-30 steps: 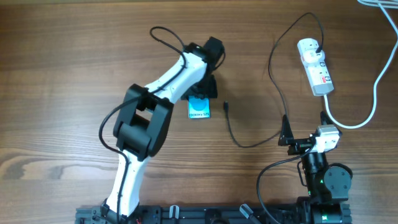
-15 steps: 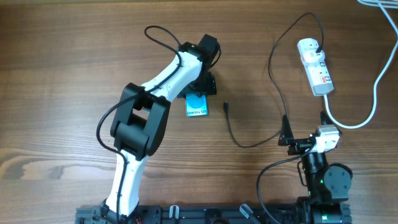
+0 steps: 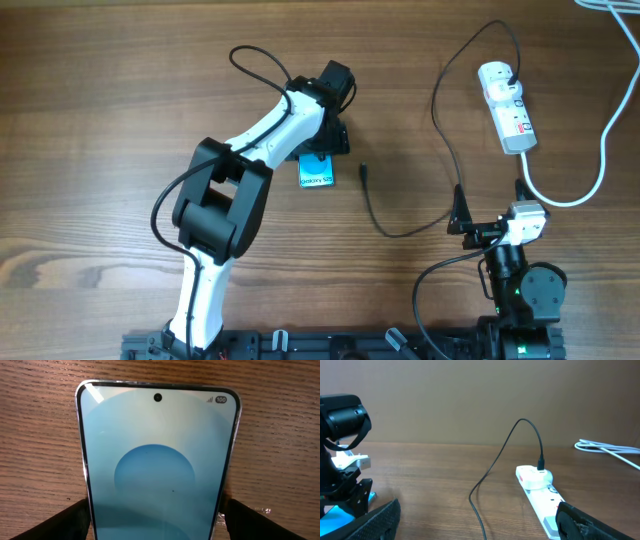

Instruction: Plug charger to phone and switch on socket

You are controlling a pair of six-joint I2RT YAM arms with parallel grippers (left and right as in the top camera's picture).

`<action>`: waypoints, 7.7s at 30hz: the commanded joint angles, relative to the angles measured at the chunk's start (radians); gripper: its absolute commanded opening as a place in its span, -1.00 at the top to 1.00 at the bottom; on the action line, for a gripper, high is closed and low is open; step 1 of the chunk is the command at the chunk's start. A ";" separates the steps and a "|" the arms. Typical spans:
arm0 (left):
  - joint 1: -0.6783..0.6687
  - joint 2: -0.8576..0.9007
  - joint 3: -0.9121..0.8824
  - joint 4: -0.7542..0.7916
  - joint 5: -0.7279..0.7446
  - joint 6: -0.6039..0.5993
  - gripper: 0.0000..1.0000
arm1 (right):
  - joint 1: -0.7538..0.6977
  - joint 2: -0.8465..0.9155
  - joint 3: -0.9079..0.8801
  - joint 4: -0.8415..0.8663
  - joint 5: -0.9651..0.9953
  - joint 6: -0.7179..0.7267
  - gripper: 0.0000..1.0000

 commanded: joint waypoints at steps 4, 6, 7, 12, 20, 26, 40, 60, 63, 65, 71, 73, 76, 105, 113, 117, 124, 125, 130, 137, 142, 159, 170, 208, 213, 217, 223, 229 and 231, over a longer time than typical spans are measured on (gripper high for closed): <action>-0.013 0.038 -0.046 -0.006 0.005 -0.016 -0.42 | 0.004 -0.004 -0.001 0.003 0.013 0.002 -1.00; -0.010 0.038 -0.046 -0.008 0.005 -0.016 -0.41 | 0.004 -0.004 -0.001 0.003 0.013 0.002 -0.98; -0.008 0.038 -0.046 -0.010 0.005 -0.016 -0.40 | 0.004 -0.004 -0.001 0.003 0.013 0.002 -0.99; -0.009 0.038 -0.046 -0.010 0.005 -0.017 -0.37 | 0.004 -0.004 -0.001 0.003 0.013 0.002 -0.99; 0.006 0.030 -0.045 -0.024 0.006 -0.017 -0.36 | 0.004 -0.004 -0.001 0.003 0.013 0.002 -0.99; 0.031 -0.028 -0.045 -0.045 0.017 -0.017 -0.35 | 0.004 -0.004 -0.001 0.003 0.014 0.002 -0.99; 0.043 -0.138 -0.045 -0.084 0.039 -0.016 -0.33 | 0.004 -0.004 -0.001 0.003 0.013 0.002 -1.00; 0.186 -0.172 -0.045 -0.123 0.618 0.020 -0.33 | 0.004 -0.004 -0.001 0.003 0.013 0.002 -1.00; 0.225 -0.172 -0.045 -0.122 0.769 0.040 -0.34 | 0.004 -0.004 -0.001 0.003 0.014 0.002 -0.99; 0.257 -0.172 -0.045 -0.122 0.863 0.040 -0.33 | 0.004 -0.004 -0.001 0.003 0.013 0.002 -0.99; 0.336 -0.172 -0.045 -0.122 1.049 0.041 -0.33 | 0.004 -0.002 -0.001 0.003 0.013 0.002 -0.99; 0.358 -0.172 -0.045 -0.124 1.050 0.067 -0.31 | 0.004 0.000 -0.001 0.004 0.014 0.001 -0.99; 0.364 -0.172 -0.045 -0.141 1.033 0.094 -0.33 | 0.004 0.000 -0.001 0.005 0.014 0.002 -0.99; 0.022 -0.275 0.087 0.038 0.028 -0.192 -0.99 | 0.004 0.245 0.020 0.114 0.170 0.319 -1.00; -0.100 -0.222 0.087 0.236 -0.156 -0.204 -0.99 | 0.004 0.381 0.020 -0.025 0.169 0.317 -1.00; -0.126 -0.179 0.087 0.286 -0.182 -0.267 -0.99 | 0.004 0.423 0.020 -0.024 0.174 0.339 -1.00; -0.140 -0.086 0.087 0.322 -0.183 -0.279 -0.99 | 0.004 0.473 0.020 -0.024 0.174 0.352 -0.99; -0.142 -0.074 0.087 0.325 -0.183 -0.279 -0.99 | 0.004 0.478 0.020 -0.024 0.174 0.352 -1.00; -0.154 -0.026 0.087 0.335 -0.183 -0.277 -0.98 | 0.004 0.499 0.020 -0.025 0.174 0.352 -0.99; -0.180 0.014 0.087 0.336 -0.182 -0.279 -0.94 | 0.004 0.500 0.020 -0.025 0.174 0.352 -0.99; -0.203 0.050 0.087 0.319 -0.212 -0.279 -0.98 | 0.004 0.500 0.020 -0.025 0.174 0.352 -1.00; -0.204 0.098 0.085 0.198 -0.343 -0.256 -0.89 | 0.004 0.500 0.020 -0.025 0.174 0.352 -0.99; -0.166 0.105 0.085 0.141 -0.358 -0.222 -0.97 | 0.004 0.500 0.020 -0.025 0.174 0.352 -1.00; -0.216 0.112 0.106 0.243 -0.317 -0.278 -0.90 | 0.004 0.500 0.020 -0.025 0.174 0.352 -1.00; -0.209 0.112 0.106 0.172 -0.364 -0.274 -0.76 | 0.004 0.500 0.020 -0.025 0.174 0.352 -0.99; -0.185 0.111 0.106 0.113 -0.385 -0.274 -0.79 | 0.004 0.500 0.020 -0.025 0.174 0.352 -0.99; -0.145 0.105 0.106 0.037 -0.384 -0.273 -0.79 | 0.004 0.500 0.020 -0.025 0.174 0.352 -1.00; -0.095 0.105 0.106 0.004 -0.251 -0.118 -0.81 | 0.004 0.500 0.020 -0.025 0.174 0.352 -0.99; -0.075 0.105 0.106 -0.008 -0.220 -0.110 -0.82 | 0.004 0.500 0.020 -0.025 0.174 0.352 -0.99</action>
